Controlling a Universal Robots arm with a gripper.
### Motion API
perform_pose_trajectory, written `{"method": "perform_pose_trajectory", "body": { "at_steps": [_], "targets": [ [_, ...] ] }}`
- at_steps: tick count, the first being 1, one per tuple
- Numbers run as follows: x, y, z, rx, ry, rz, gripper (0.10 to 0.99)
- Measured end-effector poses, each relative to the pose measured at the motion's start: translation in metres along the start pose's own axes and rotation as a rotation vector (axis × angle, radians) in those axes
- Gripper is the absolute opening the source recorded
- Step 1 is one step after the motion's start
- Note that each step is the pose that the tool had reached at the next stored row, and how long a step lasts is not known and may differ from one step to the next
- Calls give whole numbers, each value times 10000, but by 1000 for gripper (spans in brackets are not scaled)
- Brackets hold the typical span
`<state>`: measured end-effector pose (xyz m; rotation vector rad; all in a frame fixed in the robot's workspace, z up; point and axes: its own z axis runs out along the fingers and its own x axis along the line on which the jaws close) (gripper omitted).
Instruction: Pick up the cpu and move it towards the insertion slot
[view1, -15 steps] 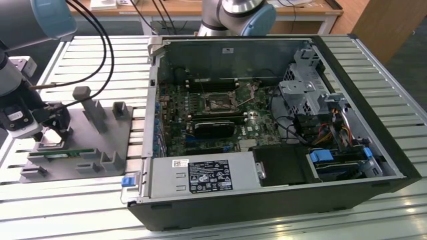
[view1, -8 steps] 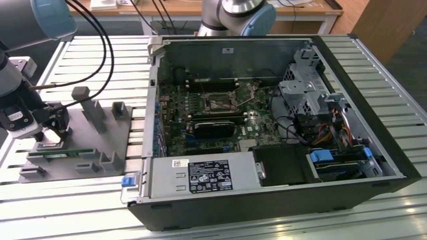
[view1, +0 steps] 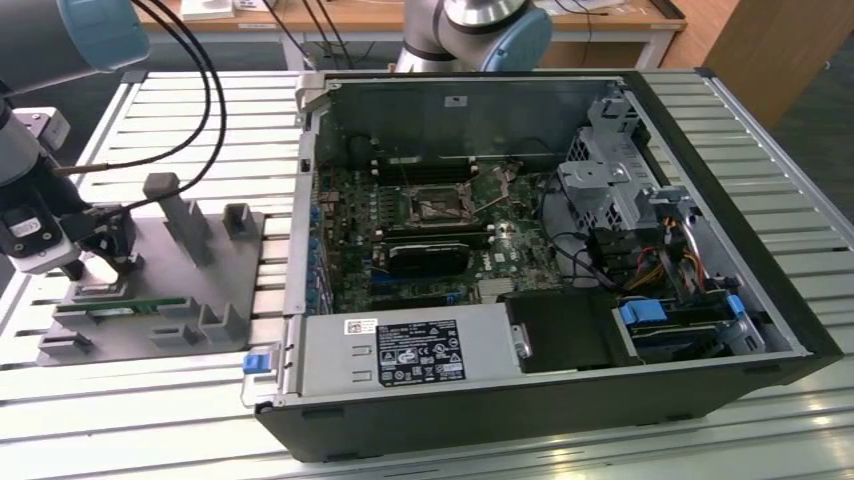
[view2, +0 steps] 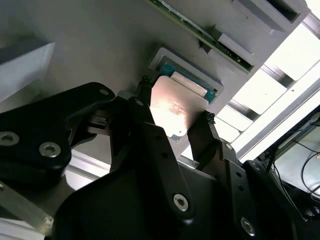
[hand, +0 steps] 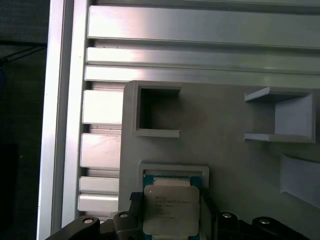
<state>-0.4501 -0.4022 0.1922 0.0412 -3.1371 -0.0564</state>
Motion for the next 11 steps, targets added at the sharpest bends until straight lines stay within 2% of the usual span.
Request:
{"method": "perform_pose_trajectory", "body": {
  "at_steps": [5, 11],
  "targets": [
    [1, 5, -154, 1, 1, 0, 541],
    [1, 6, -178, 0, 0, 0, 541]
  ]
}}
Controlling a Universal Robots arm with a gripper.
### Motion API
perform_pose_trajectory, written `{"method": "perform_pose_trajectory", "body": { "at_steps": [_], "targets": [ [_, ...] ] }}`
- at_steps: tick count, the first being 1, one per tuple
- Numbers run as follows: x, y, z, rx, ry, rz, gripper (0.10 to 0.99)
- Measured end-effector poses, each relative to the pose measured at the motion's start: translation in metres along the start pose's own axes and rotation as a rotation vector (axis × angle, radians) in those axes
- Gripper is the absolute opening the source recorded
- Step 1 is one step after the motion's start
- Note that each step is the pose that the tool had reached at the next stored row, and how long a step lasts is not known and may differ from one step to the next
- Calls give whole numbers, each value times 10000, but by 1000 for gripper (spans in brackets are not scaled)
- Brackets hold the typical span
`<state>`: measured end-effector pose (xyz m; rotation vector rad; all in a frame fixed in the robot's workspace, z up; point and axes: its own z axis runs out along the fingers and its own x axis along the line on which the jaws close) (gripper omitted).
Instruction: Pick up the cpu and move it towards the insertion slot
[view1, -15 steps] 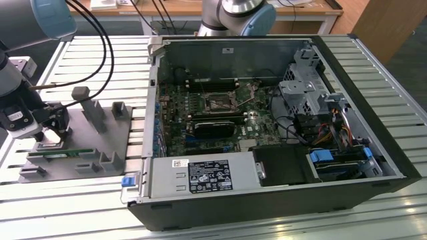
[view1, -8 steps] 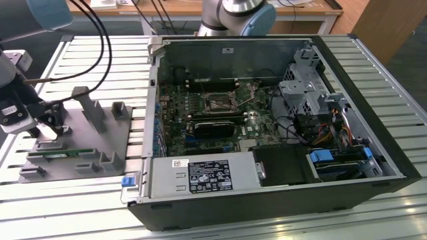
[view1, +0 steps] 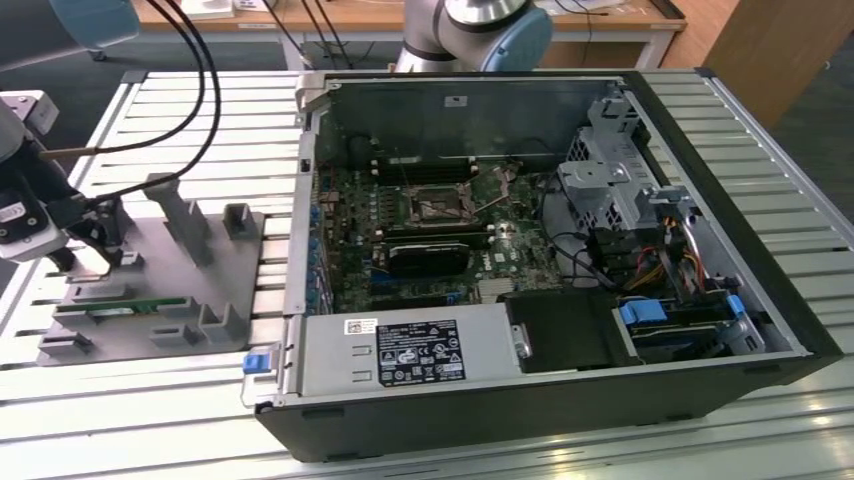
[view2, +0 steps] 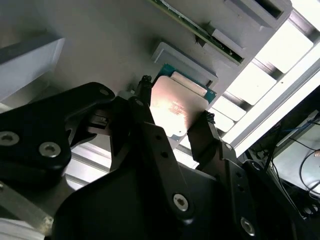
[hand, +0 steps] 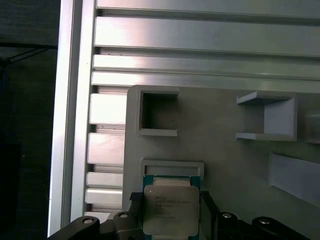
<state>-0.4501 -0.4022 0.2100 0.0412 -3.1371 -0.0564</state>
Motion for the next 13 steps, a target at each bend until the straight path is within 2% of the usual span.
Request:
{"method": "perform_pose_trajectory", "body": {
  "at_steps": [4, 13],
  "targets": [
    [0, 0, -20, 3, 3, 0, 541],
    [0, 7, -138, 2, 1, -1, 541]
  ]
}}
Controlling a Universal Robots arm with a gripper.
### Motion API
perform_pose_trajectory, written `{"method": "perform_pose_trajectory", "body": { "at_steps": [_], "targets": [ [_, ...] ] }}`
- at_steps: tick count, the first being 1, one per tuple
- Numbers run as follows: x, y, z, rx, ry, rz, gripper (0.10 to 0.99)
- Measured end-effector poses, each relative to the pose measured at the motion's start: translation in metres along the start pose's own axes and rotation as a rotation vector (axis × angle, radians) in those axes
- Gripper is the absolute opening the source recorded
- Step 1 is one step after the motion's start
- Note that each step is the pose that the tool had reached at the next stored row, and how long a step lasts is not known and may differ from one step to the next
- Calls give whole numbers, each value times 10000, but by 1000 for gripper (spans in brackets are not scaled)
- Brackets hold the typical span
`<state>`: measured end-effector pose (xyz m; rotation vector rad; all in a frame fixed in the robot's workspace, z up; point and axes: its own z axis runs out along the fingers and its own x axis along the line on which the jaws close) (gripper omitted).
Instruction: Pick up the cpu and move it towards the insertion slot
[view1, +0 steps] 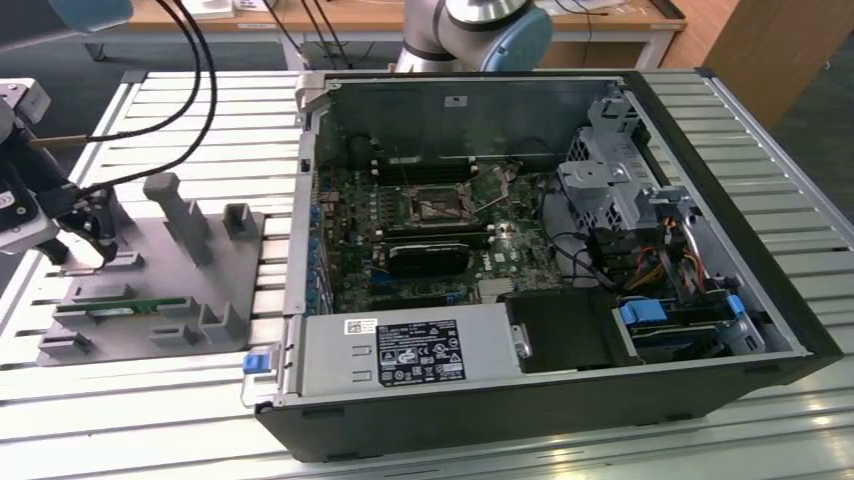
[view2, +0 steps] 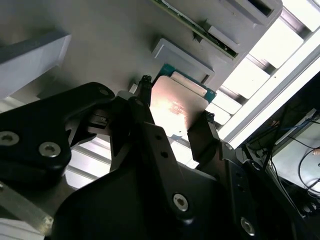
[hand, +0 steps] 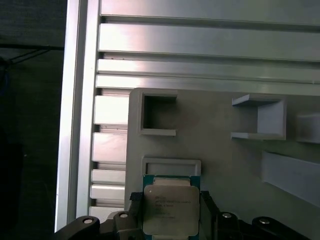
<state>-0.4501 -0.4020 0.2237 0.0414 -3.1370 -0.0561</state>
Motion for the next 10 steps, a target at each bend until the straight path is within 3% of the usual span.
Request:
{"method": "perform_pose_trajectory", "body": {
  "at_steps": [10],
  "targets": [
    [0, 7, -120, 0, 0, 1, 541]
  ]
}}
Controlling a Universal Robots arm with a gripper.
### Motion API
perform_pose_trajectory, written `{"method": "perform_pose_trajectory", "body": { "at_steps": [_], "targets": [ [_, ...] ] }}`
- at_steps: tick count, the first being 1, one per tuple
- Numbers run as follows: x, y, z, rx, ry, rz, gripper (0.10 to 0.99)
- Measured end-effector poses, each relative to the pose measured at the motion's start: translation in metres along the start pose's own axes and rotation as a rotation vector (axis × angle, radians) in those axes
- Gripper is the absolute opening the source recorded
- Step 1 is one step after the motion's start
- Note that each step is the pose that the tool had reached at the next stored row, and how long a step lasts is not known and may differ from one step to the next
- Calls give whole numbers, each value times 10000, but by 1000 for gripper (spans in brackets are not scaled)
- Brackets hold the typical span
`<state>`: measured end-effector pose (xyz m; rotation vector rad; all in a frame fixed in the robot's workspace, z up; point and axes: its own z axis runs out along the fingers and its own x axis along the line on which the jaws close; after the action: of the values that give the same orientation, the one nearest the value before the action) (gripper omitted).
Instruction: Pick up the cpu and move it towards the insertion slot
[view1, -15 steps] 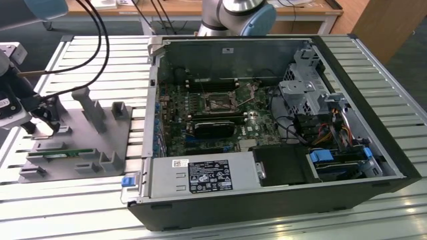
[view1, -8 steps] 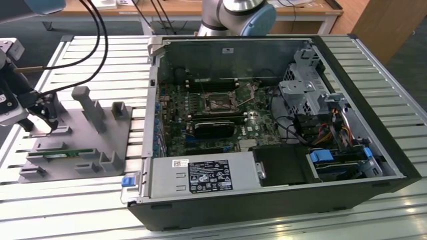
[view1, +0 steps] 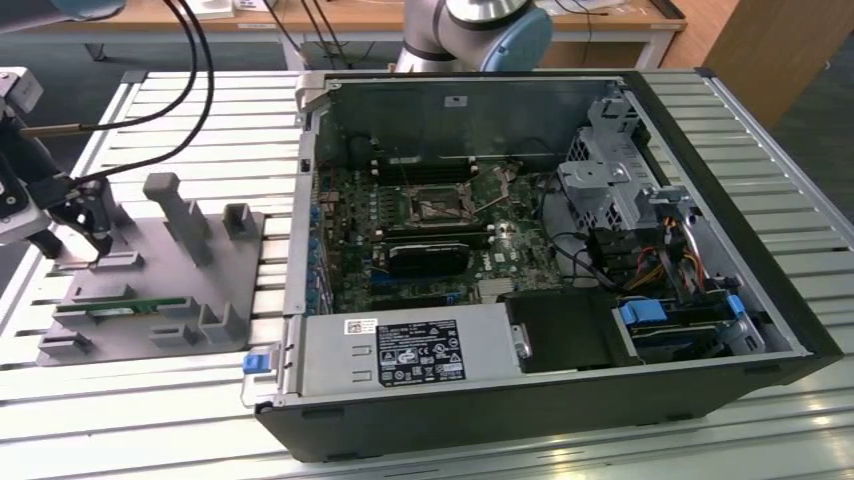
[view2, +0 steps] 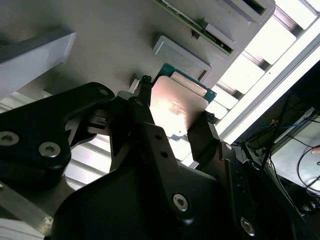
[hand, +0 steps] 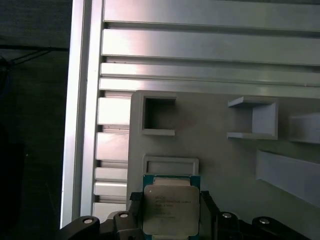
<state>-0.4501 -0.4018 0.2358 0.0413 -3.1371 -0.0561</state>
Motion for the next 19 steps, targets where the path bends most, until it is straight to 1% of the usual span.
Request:
{"method": "perform_pose_trajectory", "body": {
  "at_steps": [3, 9, 14, 19],
  "targets": [
    [0, 2, -59, 0, 0, 0, 541],
    [0, 9, -222, 0, 0, -1, 541],
    [1, 17, -375, 0, 0, 0, 541],
    [2, 24, -548, 0, 0, 0, 541]
  ]
}}
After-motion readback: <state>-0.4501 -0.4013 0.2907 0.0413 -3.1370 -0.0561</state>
